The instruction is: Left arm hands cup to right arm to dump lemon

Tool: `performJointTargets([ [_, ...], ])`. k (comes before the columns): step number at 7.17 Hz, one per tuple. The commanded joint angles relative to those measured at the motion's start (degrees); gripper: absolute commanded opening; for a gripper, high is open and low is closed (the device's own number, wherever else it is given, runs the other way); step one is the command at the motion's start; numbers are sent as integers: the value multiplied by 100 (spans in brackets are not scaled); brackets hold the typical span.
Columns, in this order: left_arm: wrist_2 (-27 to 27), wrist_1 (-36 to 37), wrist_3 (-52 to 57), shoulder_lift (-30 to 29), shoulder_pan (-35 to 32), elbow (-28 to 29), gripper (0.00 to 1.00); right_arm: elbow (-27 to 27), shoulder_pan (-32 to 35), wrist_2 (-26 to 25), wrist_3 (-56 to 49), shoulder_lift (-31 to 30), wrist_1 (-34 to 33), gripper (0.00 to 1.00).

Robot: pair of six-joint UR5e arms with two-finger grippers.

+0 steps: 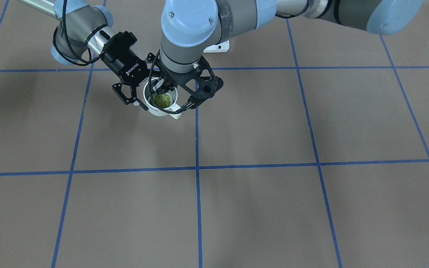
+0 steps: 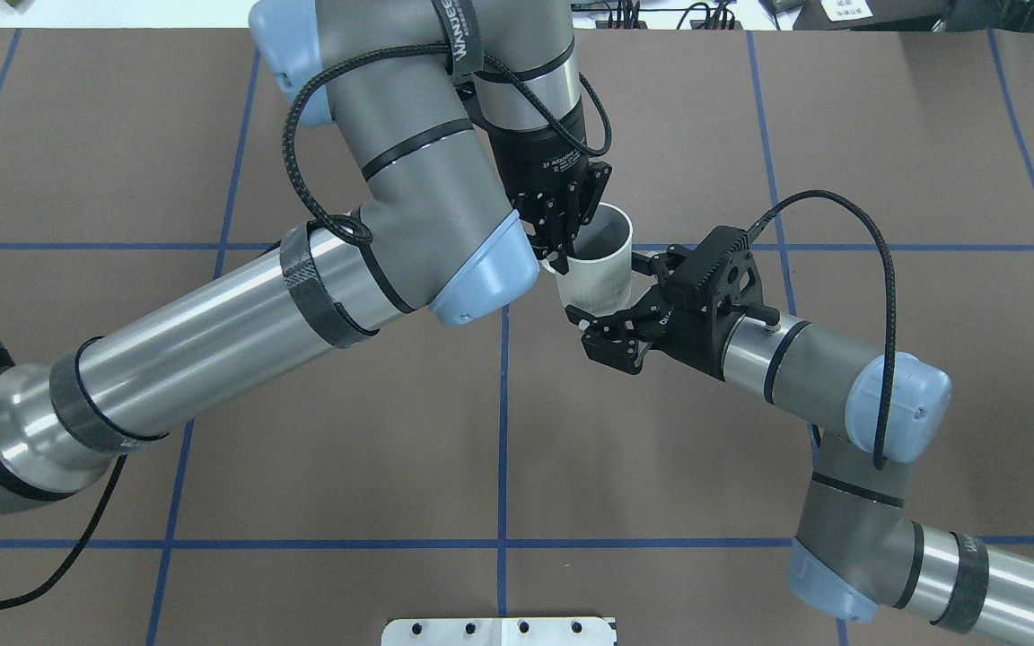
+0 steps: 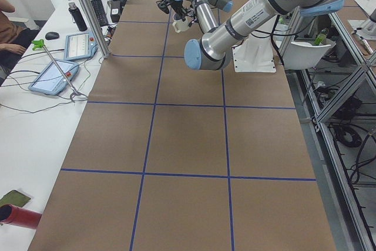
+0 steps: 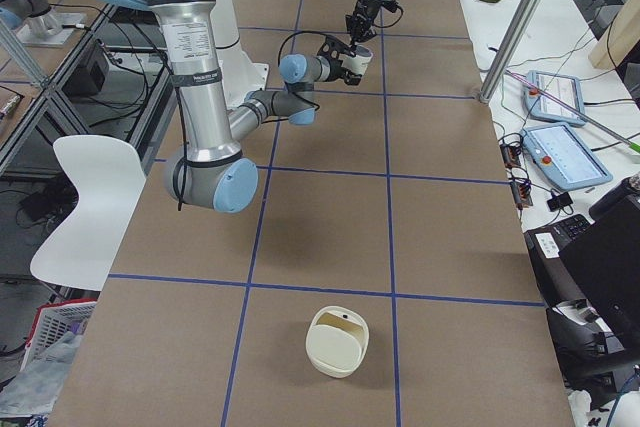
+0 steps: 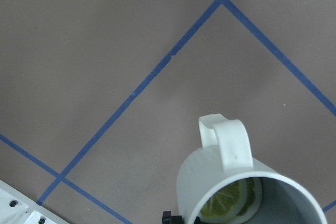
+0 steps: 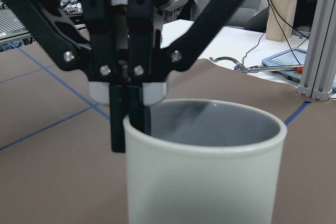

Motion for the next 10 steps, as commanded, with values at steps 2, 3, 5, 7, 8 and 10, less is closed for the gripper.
performJointTargets([
  [2,-107,-1,0,0,9,-12,0,0,0,0,0,1,-18,99],
  [3,-107,-1,0,0,27,-3,0,0,0,0,0,1,-18,99],
  [5,-116,-1,0,0,27,-12,0,9,0,0,9,44,-27,92],
  [7,-186,7,0,0,27,-47,0,9,0,0,35,44,-36,78],
  [8,-186,-1,26,9,27,-82,6,9,9,0,53,44,-27,69],
  [10,-116,-228,88,53,27,-91,100,0,17,0,71,36,-36,53],
])
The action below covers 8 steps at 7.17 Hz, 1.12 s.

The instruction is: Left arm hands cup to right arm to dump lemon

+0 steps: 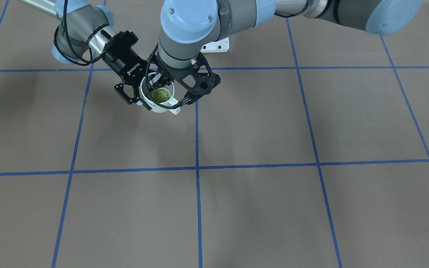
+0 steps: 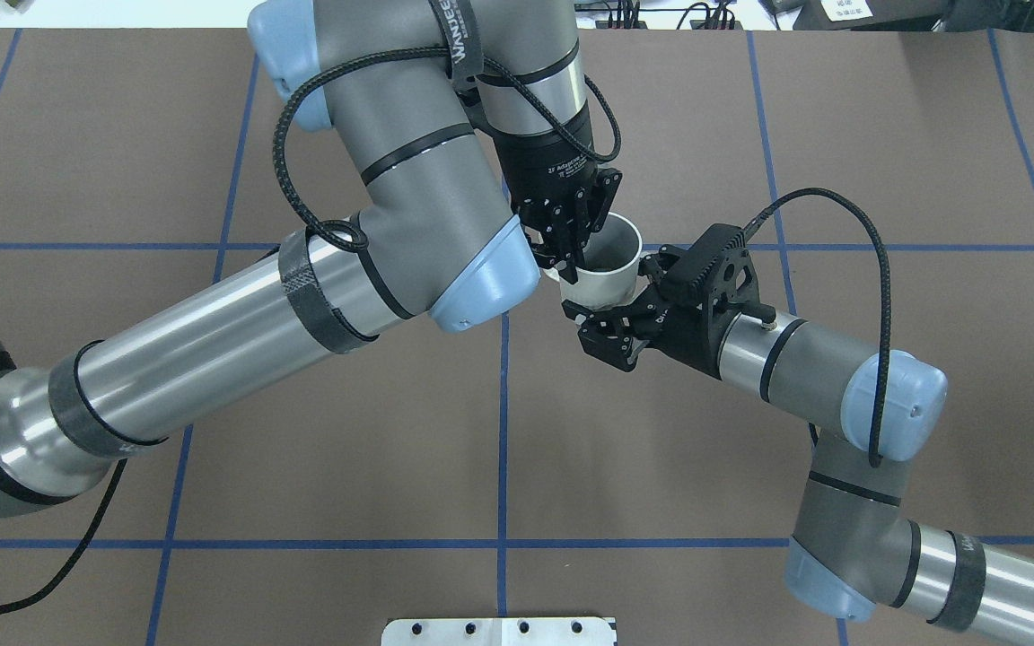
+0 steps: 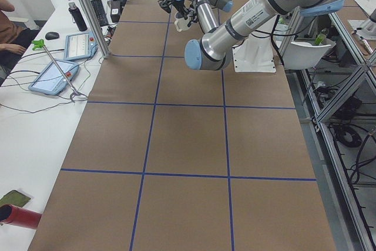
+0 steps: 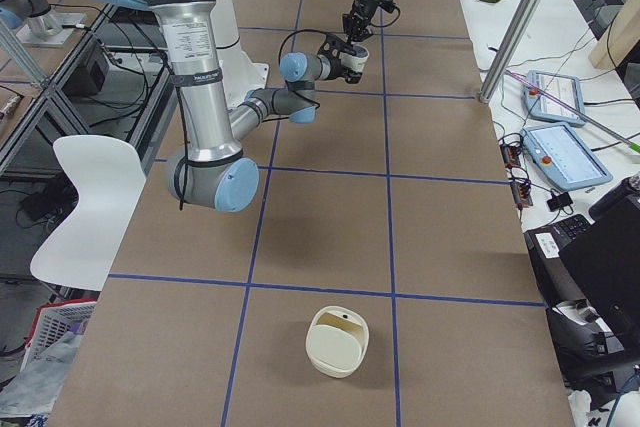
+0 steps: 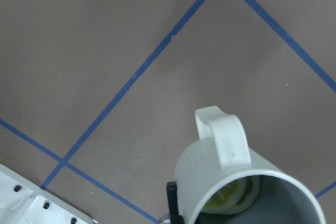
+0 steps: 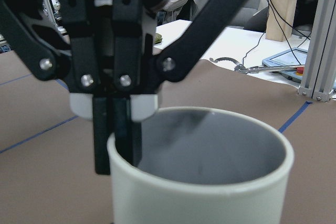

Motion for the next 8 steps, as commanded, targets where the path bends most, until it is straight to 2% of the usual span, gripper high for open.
performJointTargets([
  [1,-2,-135,32,32,-1,-13,100,0,8,-4,17,-6,0,51],
  [4,-2,-117,32,41,-45,-126,100,-18,26,-4,17,-14,-9,47],
  [6,15,-108,32,59,-124,-197,100,70,201,-4,17,-6,-430,44],
  [8,24,-117,40,94,-203,-224,100,79,770,5,9,-346,-431,36],
])
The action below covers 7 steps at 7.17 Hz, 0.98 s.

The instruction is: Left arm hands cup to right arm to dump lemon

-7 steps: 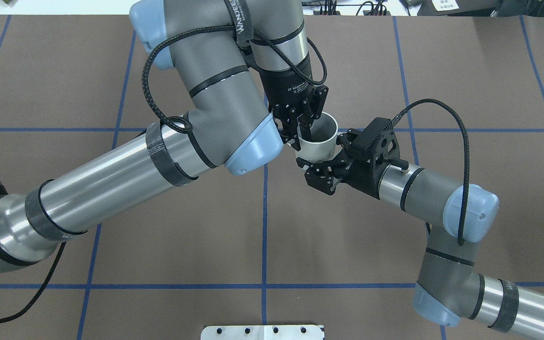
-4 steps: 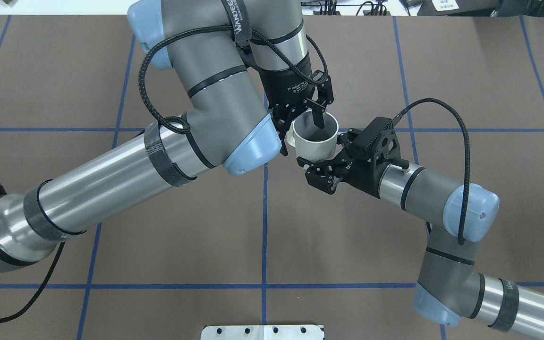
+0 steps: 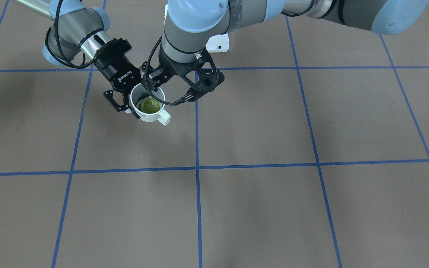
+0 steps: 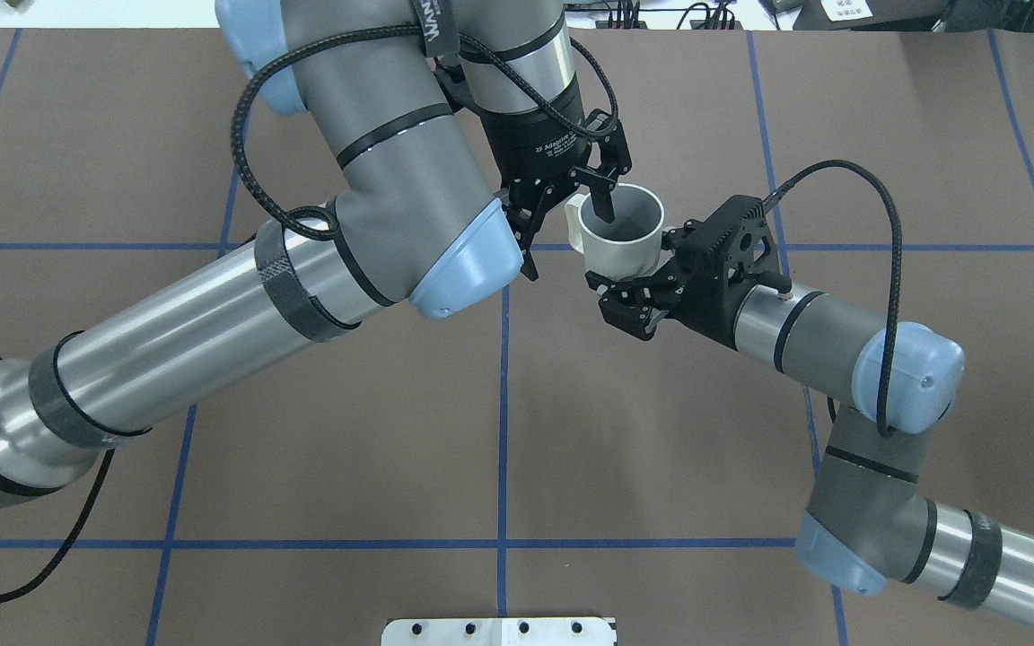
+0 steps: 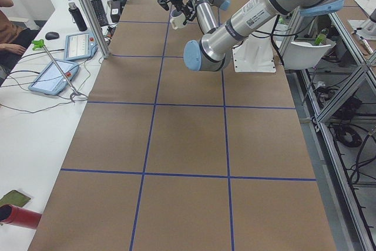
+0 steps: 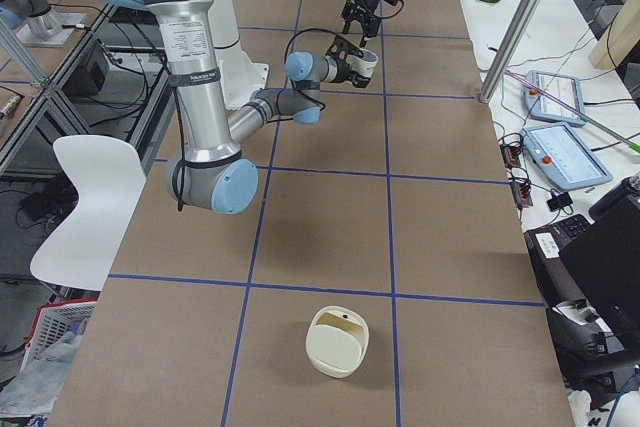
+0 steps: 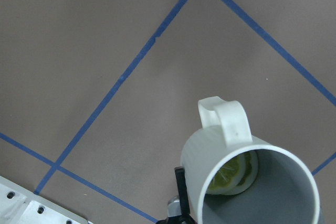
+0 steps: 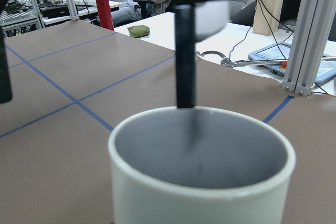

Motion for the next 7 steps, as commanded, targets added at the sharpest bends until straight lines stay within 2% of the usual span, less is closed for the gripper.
performJointTargets([
  [1,18,-3,3,33,-74,-29,100,47,656,16,6,-468,-43,29],
  [3,35,6,3,33,-74,-64,100,48,1236,7,6,-881,-271,25],
  [4,44,15,3,33,-74,-108,100,117,1509,-306,15,-1310,-254,23],
  [5,44,50,-6,33,-74,-186,100,109,1660,-527,32,-1653,-236,13],
  [6,35,59,-14,33,-74,-248,100,83,1966,-538,363,-1970,-219,8],
  [7,44,50,-49,33,-74,-258,100,65,2221,-520,384,-2139,-210,8],
])
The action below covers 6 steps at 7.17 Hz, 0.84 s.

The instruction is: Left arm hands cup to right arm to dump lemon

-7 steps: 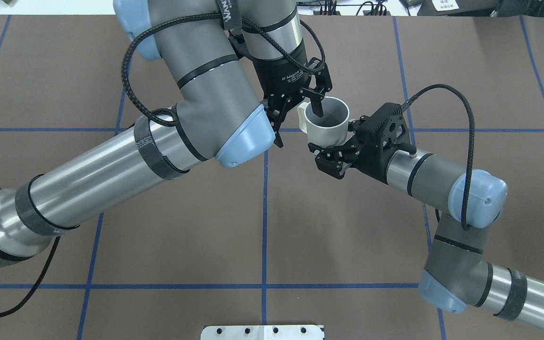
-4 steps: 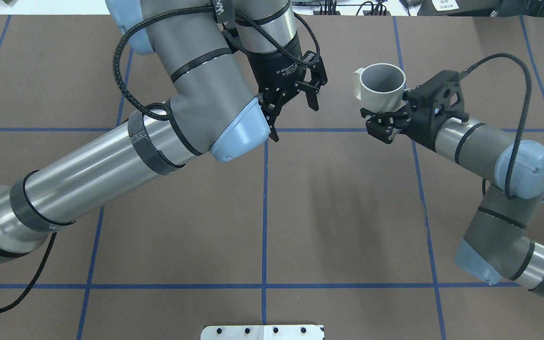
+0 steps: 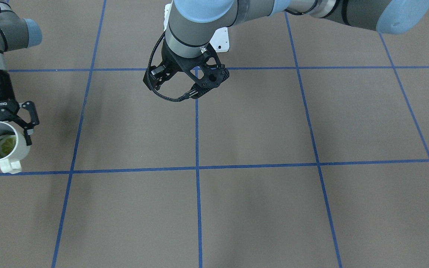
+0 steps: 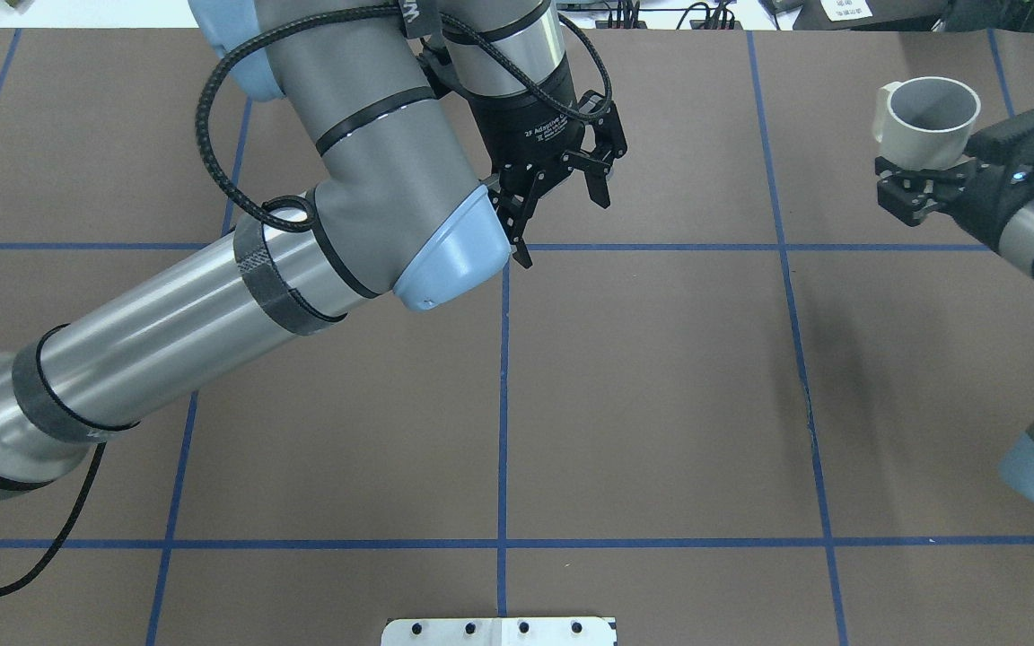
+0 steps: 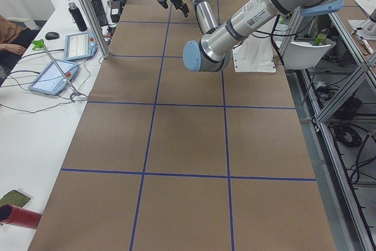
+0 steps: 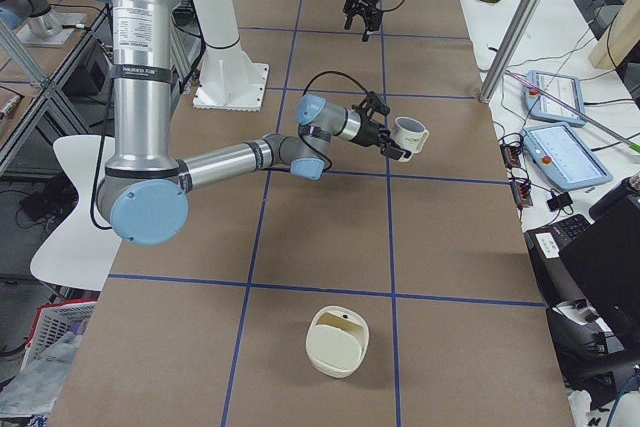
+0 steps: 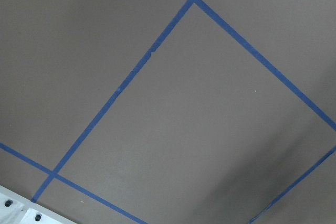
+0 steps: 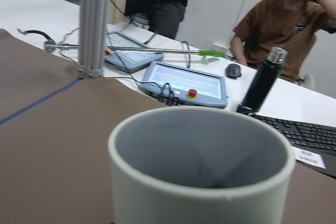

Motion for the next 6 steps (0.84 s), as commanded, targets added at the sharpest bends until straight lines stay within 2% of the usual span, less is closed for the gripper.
performJointTargets([
  [1,4,10,-39,9,-9,-64,100,-39,580,-27,64,-584,32,8],
  [2,4,10,-48,0,-18,-72,100,-39,817,-1,37,-787,85,7],
  [3,13,19,-48,0,-27,-116,100,-318,1098,78,-76,-937,651,6],
  [5,13,19,-48,105,-123,-230,100,-1685,1635,568,-33,-930,2424,1],
  [6,22,19,-48,132,-132,-239,100,-1944,1759,649,36,-947,2806,1],
])
